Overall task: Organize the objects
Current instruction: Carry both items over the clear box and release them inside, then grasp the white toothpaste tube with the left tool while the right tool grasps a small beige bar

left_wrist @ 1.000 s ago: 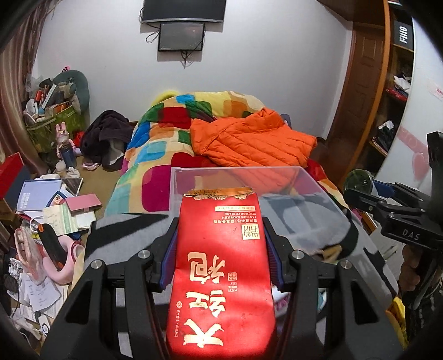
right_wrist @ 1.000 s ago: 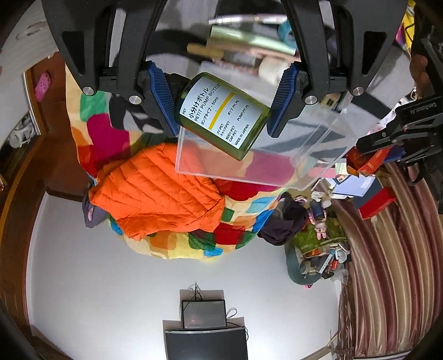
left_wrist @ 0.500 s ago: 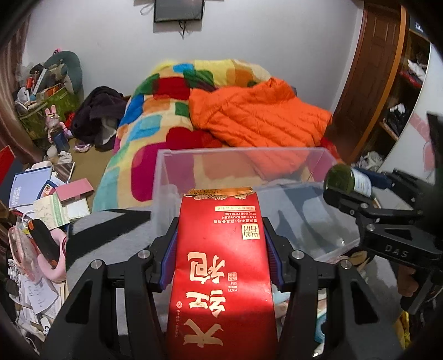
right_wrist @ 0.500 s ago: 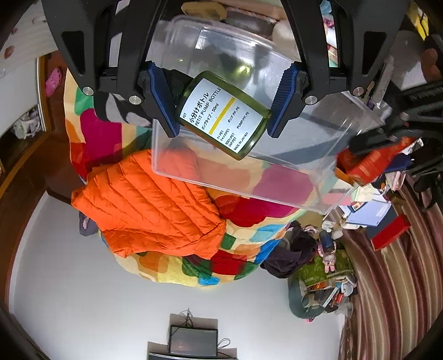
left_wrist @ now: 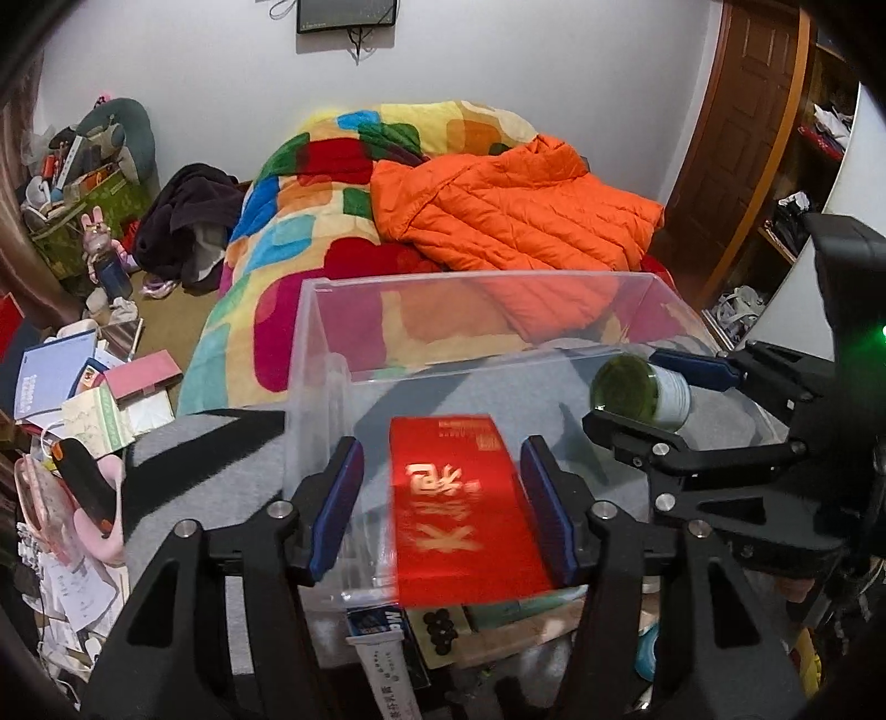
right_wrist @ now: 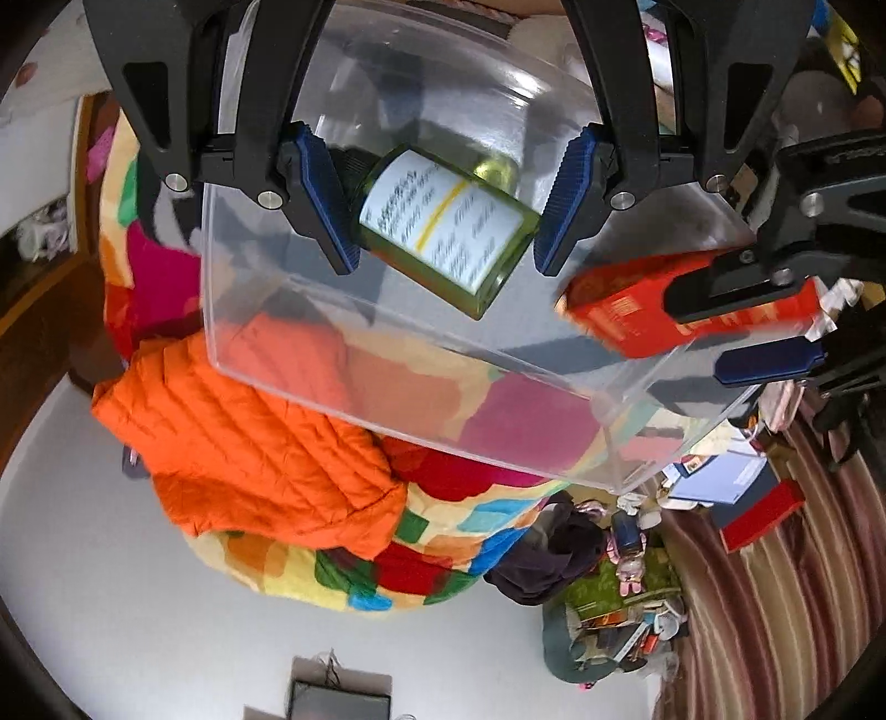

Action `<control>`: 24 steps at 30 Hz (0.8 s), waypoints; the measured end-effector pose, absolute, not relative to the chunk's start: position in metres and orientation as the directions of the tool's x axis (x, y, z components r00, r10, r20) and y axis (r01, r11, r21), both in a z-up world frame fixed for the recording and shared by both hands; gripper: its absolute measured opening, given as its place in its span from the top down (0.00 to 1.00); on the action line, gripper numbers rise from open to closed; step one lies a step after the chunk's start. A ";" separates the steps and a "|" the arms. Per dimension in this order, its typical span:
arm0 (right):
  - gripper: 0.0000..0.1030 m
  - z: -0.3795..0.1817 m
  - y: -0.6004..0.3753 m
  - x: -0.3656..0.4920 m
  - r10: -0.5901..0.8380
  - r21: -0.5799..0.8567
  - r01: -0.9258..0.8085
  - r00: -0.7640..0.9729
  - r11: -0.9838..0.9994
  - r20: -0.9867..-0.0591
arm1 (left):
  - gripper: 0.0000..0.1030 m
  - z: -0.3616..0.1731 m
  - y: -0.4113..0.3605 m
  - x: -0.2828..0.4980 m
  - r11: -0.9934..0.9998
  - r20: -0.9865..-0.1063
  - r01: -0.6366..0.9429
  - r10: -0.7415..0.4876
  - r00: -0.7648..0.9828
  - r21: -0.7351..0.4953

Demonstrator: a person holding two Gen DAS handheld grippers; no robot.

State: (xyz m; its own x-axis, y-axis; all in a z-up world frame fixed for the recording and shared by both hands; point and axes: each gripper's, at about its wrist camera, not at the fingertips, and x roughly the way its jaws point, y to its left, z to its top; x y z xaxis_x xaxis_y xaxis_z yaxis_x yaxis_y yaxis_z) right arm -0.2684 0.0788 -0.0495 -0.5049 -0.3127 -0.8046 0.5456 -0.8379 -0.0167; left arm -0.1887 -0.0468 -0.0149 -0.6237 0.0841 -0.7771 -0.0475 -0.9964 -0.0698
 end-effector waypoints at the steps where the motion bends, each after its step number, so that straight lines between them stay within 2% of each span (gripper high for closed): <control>1: 0.40 -0.050 0.080 -0.269 -0.313 -0.009 0.542 -0.499 -0.840 -0.808 | 0.41 -0.013 -0.047 -0.188 -0.997 -0.775 -0.048 0.083 -0.626 -0.069; 4: 0.39 -0.047 0.083 -0.265 -0.307 -0.019 0.542 -0.504 -0.840 -0.807 | 0.39 -0.008 -0.048 -0.184 -0.995 -0.768 -0.053 0.095 -0.634 -0.080; 10: 0.32 -0.029 0.096 -0.250 -0.326 -0.008 0.532 -0.531 -0.846 -0.782 | 0.32 0.012 -0.050 -0.166 -0.996 -0.726 -0.050 0.088 -0.682 -0.073; 13: 0.29 -0.015 0.107 -0.240 -0.350 0.009 0.527 -0.550 -0.850 -0.759 | 0.22 0.024 -0.051 -0.152 -0.998 -0.695 -0.044 0.058 -0.717 -0.038; 15: 0.25 -0.006 0.118 -0.230 -0.360 0.013 0.521 -0.571 -0.853 -0.738 | 0.11 0.031 -0.054 -0.141 -0.999 -0.673 -0.034 0.037 -0.739 -0.018; 16: 0.24 -0.002 0.122 -0.226 -0.358 0.007 0.516 -0.583 -0.856 -0.729 | 0.09 0.034 -0.056 -0.135 -1.000 -0.663 -0.026 0.026 -0.749 -0.009; 18: 0.21 0.005 0.133 -0.218 -0.351 -0.007 0.503 -0.613 -0.864 -0.708 | 0.08 0.036 -0.061 -0.126 -1.000 -0.655 -0.012 0.011 -0.756 -0.002; 24: 0.20 0.011 0.172 -0.199 -0.316 -0.014 0.444 -0.658 -0.896 -0.683 | 0.08 0.024 -0.073 -0.104 -1.000 -0.678 0.003 0.000 -0.735 -0.004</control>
